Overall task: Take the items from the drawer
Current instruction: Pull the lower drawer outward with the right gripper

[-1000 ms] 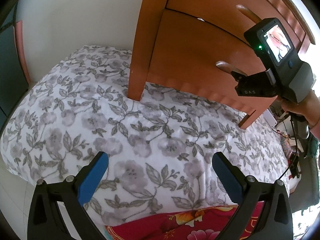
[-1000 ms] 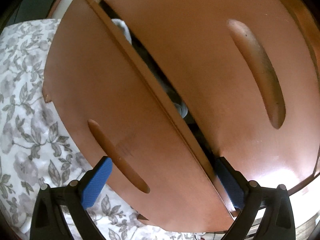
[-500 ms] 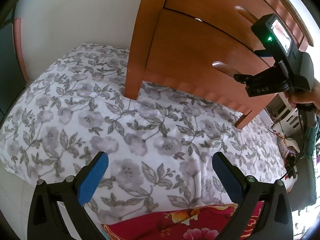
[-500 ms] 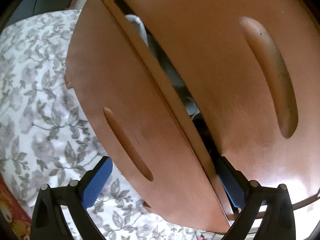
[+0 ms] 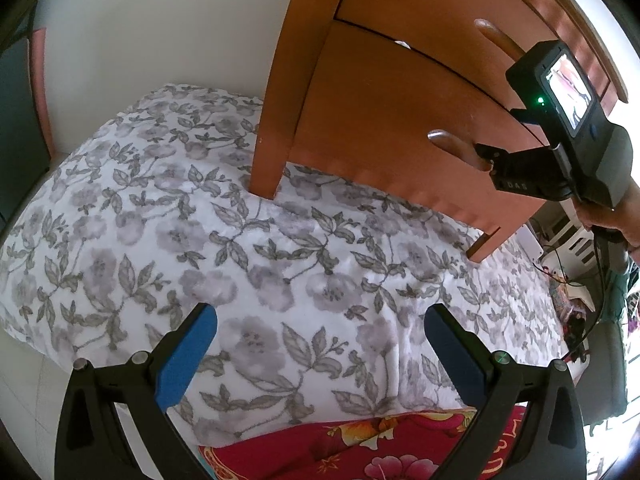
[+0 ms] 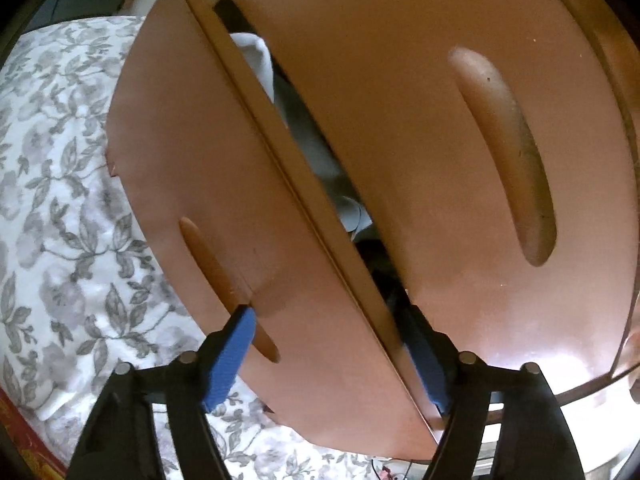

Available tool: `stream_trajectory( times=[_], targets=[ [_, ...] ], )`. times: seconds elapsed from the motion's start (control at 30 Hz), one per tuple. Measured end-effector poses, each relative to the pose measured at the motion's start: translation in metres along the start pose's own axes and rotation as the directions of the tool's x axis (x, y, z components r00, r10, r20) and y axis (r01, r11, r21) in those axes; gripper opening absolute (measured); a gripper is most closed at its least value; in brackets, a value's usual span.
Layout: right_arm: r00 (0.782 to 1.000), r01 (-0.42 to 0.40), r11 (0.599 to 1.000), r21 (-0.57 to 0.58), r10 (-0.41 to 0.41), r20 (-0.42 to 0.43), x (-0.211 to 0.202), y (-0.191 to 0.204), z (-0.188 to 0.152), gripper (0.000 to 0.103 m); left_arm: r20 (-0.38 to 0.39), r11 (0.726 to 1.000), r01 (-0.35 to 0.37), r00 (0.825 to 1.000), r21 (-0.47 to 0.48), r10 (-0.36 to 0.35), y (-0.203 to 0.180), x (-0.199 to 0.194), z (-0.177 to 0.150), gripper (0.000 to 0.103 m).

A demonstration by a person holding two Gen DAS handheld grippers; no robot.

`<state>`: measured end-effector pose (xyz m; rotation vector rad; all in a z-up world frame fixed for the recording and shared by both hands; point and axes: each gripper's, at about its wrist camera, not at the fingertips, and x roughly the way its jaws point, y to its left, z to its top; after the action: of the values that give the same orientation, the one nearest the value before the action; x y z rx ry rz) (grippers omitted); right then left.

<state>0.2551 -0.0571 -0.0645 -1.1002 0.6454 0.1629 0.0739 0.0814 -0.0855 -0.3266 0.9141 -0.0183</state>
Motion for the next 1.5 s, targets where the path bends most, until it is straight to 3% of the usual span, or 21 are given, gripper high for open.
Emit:
stream_trajectory(
  times=[0.4,1.07,1.5],
  targets=[
    [1.000,-0.009,1.000,-0.006,0.009,0.002,-0.013,0.004,-0.006,0.077,0.007,1.000,0.009,1.000,-0.012,-0.009,0.003,-0.003,0.000,0.103],
    [0.996,-0.092,0.993,-0.079,0.093,0.002,-0.099,0.022,-0.037,0.077,0.047,0.999,0.033,0.998,-0.032,-0.032,0.007,-0.025,-0.001,0.103],
    [0.980,-0.196,0.977,-0.083,0.193,-0.044,-0.094,0.008,-0.027,0.076,0.047,0.999,0.037,0.998,-0.034,-0.035,0.010,-0.030,-0.003,0.103]
  ],
)
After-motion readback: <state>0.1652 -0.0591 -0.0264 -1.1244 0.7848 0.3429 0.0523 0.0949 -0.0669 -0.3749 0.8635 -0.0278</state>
